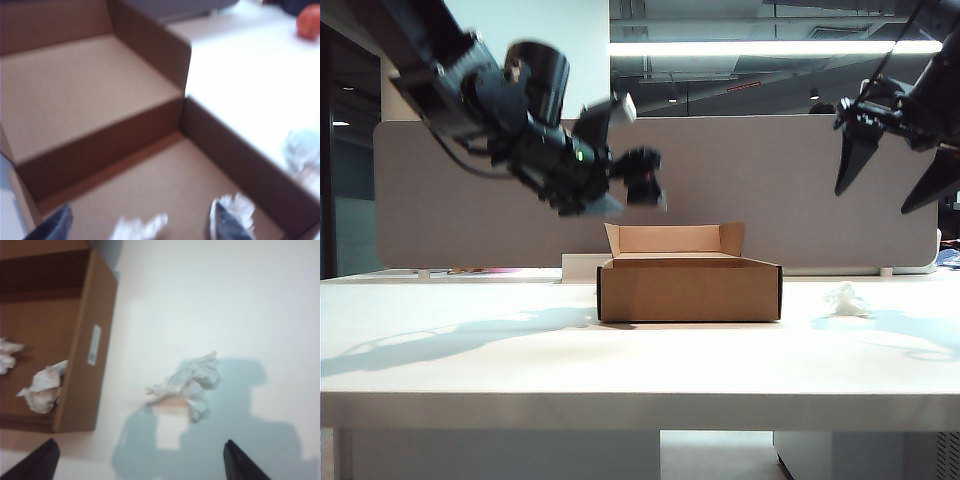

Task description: Pick up all the paper balls on the table and put them in the paper box.

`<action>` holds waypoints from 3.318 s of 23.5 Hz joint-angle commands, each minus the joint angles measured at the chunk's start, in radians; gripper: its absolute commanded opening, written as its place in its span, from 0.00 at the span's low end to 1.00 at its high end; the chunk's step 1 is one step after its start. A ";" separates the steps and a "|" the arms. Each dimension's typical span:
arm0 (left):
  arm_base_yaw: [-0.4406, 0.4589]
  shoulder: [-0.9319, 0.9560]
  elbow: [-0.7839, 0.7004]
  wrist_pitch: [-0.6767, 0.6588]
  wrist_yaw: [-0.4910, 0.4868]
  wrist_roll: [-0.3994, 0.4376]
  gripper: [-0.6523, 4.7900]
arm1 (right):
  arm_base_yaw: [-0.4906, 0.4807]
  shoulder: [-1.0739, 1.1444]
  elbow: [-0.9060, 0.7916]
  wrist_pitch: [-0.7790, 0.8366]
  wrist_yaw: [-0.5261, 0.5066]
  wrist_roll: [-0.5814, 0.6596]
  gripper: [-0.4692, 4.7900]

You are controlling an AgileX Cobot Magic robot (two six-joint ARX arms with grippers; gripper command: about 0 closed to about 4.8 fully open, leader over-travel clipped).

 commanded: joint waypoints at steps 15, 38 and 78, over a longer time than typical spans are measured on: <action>-0.004 -0.212 0.004 -0.190 0.005 0.000 0.82 | 0.019 0.290 0.002 0.241 0.010 0.001 0.99; -0.002 -0.270 0.004 -0.195 -0.007 0.004 0.82 | 0.055 0.261 0.022 0.332 0.015 0.000 0.18; 0.005 -0.309 0.004 -0.351 -0.007 0.004 0.82 | 0.251 0.193 0.044 0.463 -0.061 0.012 1.00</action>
